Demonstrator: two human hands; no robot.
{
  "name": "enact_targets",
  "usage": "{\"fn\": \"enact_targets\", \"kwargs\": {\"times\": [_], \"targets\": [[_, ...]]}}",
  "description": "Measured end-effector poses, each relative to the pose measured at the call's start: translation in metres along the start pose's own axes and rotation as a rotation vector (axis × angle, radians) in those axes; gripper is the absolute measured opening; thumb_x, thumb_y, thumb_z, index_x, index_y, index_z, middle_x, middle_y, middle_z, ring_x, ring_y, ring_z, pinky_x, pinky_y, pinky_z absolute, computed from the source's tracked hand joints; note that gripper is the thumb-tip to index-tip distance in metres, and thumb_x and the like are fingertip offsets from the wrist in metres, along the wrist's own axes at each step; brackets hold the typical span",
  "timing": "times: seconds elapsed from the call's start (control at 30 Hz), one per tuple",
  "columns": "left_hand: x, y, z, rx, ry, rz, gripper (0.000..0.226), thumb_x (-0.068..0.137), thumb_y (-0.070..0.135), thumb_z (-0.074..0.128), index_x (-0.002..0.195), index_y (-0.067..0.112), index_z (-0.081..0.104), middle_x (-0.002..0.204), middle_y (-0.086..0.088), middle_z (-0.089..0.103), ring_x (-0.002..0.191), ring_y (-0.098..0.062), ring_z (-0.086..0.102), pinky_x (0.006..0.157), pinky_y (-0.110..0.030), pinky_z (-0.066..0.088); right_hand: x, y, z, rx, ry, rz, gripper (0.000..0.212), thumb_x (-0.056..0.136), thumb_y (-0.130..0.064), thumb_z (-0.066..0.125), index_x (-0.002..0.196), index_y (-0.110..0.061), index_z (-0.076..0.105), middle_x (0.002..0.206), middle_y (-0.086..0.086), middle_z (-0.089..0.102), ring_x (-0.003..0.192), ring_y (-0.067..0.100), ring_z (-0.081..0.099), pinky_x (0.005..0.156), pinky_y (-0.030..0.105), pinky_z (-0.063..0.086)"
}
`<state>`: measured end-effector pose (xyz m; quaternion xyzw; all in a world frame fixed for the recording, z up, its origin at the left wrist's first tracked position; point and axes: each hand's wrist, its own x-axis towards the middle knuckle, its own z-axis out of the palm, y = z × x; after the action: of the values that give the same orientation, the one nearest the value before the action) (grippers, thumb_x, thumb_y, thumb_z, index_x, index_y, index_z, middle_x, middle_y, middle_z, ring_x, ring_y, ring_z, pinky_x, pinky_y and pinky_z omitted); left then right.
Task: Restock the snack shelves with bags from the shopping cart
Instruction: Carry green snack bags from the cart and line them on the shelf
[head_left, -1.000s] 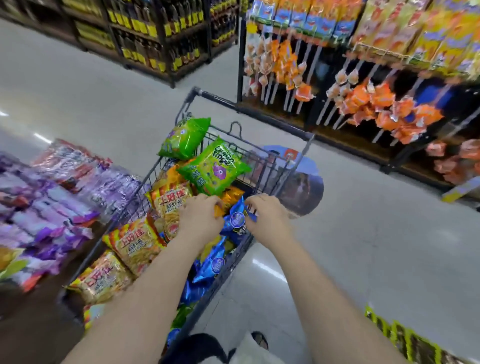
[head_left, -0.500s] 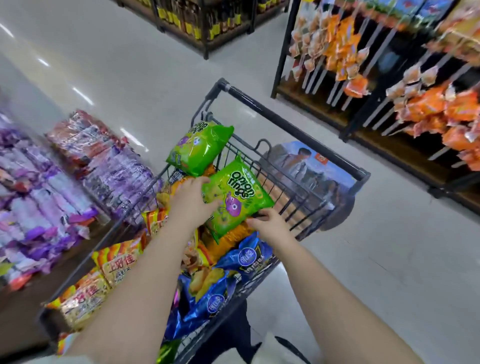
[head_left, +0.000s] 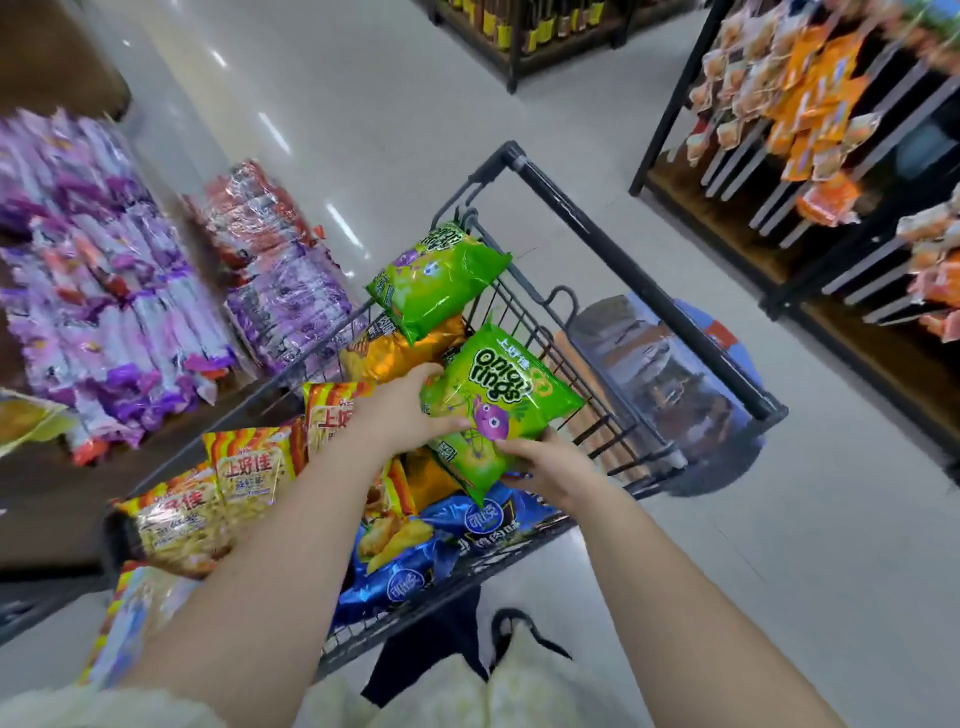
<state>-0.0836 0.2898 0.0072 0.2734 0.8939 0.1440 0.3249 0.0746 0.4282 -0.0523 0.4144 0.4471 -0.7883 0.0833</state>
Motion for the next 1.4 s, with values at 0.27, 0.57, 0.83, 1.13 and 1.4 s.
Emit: {"fn": "enact_targets", "kwargs": {"times": [0.27,0.57,0.83,1.13,1.4], "targets": [[-0.075,0.007,0.037,-0.834,0.140,-0.177,0.080,0.077,0.040,0.079,0.145,0.026,0.040,0.127,0.002,0.048,0.109,-0.016,0.049,0.081,-0.024,0.045,-0.041,-0.049,-0.019,-0.178,-0.268,-0.171,0.067,0.069,-0.019,0.082,0.130,-0.015,0.053,0.122,0.008,0.067,0.106,0.028,0.067,0.094,0.051,0.052],[-0.184,-0.038,0.065,-1.464,0.410,-0.296,0.065,0.062,0.042,0.089,0.119,0.032,0.060,0.116,0.007,0.071,0.112,-0.020,0.065,0.102,-0.052,0.045,-0.076,-0.016,0.064,-0.253,-0.444,-0.260,0.050,0.079,-0.013,0.075,0.124,-0.024,0.055,0.113,0.005,0.068,0.099,0.023,0.068,0.085,0.042,0.056],[-0.283,-0.101,0.080,-1.465,0.862,-0.406,0.048,0.072,0.041,0.084,0.114,0.023,0.069,0.107,0.001,0.075,0.103,-0.021,0.070,0.099,-0.046,0.051,-0.094,0.042,0.170,-0.621,-0.666,-0.205,0.071,0.072,-0.019,0.085,0.133,-0.016,0.048,0.125,0.004,0.063,0.112,0.023,0.063,0.094,0.049,0.052],[-0.410,-0.234,0.077,-1.652,1.207,-0.583,0.068,0.053,0.033,0.078,0.115,0.009,0.064,0.110,-0.011,0.071,0.098,-0.029,0.068,0.094,-0.049,0.054,-0.141,0.142,0.348,-0.655,-0.778,-0.220,0.062,0.057,-0.019,0.087,0.113,-0.014,0.061,0.116,0.015,0.067,0.105,0.033,0.066,0.092,0.046,0.053],[-0.569,-0.390,0.086,-1.613,1.574,-0.606,0.038,0.088,0.009,0.068,0.125,0.010,0.060,0.107,-0.008,0.065,0.089,-0.020,0.066,0.083,-0.039,0.056,-0.221,0.271,0.539,-0.706,-1.014,-0.152,0.038,0.082,0.006,0.067,0.117,-0.007,0.059,0.100,0.006,0.072,0.089,0.024,0.068,0.077,0.037,0.053]]}}
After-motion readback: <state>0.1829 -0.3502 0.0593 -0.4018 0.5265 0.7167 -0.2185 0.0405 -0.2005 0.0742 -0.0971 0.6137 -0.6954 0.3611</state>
